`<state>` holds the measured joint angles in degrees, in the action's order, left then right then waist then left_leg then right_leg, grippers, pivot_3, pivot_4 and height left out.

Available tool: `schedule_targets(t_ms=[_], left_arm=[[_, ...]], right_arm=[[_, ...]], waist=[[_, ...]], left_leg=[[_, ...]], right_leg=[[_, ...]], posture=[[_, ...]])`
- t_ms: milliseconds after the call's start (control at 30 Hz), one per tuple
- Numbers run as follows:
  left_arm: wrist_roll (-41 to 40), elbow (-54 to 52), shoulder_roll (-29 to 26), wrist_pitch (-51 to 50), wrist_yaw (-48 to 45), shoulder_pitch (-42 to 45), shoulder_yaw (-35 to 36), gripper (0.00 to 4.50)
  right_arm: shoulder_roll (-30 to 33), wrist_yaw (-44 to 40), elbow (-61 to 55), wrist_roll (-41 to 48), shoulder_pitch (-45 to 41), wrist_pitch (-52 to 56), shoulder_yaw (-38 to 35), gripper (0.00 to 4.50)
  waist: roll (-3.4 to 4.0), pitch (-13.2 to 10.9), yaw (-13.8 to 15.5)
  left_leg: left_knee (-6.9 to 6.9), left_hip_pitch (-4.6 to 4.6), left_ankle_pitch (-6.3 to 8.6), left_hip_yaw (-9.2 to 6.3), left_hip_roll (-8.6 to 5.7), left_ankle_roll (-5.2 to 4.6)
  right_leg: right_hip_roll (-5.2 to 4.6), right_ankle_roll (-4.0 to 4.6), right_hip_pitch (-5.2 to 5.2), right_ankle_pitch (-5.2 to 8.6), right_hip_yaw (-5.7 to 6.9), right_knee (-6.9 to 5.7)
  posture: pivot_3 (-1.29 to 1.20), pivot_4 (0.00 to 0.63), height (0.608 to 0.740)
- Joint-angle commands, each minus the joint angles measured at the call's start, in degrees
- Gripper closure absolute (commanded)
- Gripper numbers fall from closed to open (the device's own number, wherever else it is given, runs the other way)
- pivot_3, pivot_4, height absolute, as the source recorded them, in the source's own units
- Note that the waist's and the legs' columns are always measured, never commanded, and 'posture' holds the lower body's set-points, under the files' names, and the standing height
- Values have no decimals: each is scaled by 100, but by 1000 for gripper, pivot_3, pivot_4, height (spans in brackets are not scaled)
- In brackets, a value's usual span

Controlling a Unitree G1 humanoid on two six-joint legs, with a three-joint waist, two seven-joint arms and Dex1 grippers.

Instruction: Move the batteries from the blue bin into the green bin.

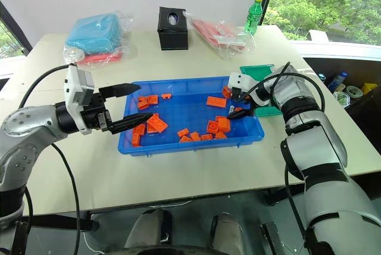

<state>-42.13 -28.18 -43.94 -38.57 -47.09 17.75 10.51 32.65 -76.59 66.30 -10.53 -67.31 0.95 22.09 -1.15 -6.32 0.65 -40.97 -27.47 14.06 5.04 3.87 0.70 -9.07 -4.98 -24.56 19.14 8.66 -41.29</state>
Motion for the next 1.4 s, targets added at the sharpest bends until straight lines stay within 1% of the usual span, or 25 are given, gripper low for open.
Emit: schedule_targets(t_ms=[33, 300, 433, 633, 833, 1000, 1033, 1100, 1167, 1200, 1400], left_arm=[[-80, -142, -68, 36, 44, 28, 191, 0], [-42, -57, -20, 111, 64, 107, 126, 0], [-31, -10, 0, 143, 72, 149, 102, 0], [5, 92, 44, 206, 82, 238, 43, 0], [71, 133, 133, 254, 105, 305, -48, 0], [114, 191, 182, 320, 82, 332, -74, 0], [121, 187, 188, 323, 80, 331, -76, 0], [122, 179, 193, 319, 69, 330, -65, 0], [119, 185, 190, 311, 55, 342, -54, 0], [120, 195, 187, 307, 44, 357, -53, 0], [141, 252, 175, 306, -32, 433, -73, 0]], right_arm=[[-3, 55, 84, -186, -216, 58, -56, 40], [-215, 325, 15, -676, -335, 154, 134, 40], [-315, 409, -29, -943, -437, 363, 281, 40], [-363, -14, -214, -1209, -530, 578, 462, 40], [-361, -138, -241, -1409, -449, 551, 572, 40], [-396, -68, -223, -1445, -357, 597, 560, 40], [-400, -58, -226, -1428, -335, 612, 537, 268], [-423, -13, -221, -1371, -309, 681, 471, 890], [-429, 21, -223, -1344, -298, 713, 442, 1858], [-426, 39, -230, -1325, -295, 731, 422, 2242], [-326, 10, -479, -1122, -310, 933, 217, 2242]], waist=[[0, 0, -4], [-1, 1, -15], [0, 1, -15], [2, -1, -22], [0, 1, -25], [-1, 1, -21], [-1, 1, -21], [-1, 2, -21], [-2, 2, -24], [-2, 2, -26], [-4, 3, -30]], left_leg=[[0, 0, 0, 0, 0, 0], [0, 0, -2, 1, 0, 2], [0, 0, -1, 1, 0, 1], [0, 0, -1, 1, 0, 1], [0, 0, -2, 2, 0, 3], [-1, 0, -2, 1, 0, 4], [-1, 0, -3, 1, 0, 4], [-1, 0, -3, 1, 0, 5], [-1, 0, -5, 1, 0, 8], [-1, 0, -5, 1, 0, 8], [-1, 0, -5, 1, 0, 8]], right_leg=[[0, 0, 0, 0, 0, 0], [1, -2, -2, -1, 0, -3], [1, -2, -2, -1, 0, -4], [1, -1, -3, -1, 0, -6], [3, -13, -3, -7, -1, -6], [3, -13, -2, -7, -1, -6], [3, -13, -2, -7, -1, -6], [3, -13, -2, -7, -1, -7], [3, -13, -1, -7, -1, -6], [3, -13, -1, -7, -1, -6], [3, -13, -1, -7, -1, -6]], posture=[[0, 150, 630], [0, 150, 630], [0, 150, 630], [0, 150, 630], [0, 150, 630], [0, 150, 630], [0, 150, 630], [0, 150, 630], [0, 150, 630], [0, 150, 630], [0, 150, 630]])
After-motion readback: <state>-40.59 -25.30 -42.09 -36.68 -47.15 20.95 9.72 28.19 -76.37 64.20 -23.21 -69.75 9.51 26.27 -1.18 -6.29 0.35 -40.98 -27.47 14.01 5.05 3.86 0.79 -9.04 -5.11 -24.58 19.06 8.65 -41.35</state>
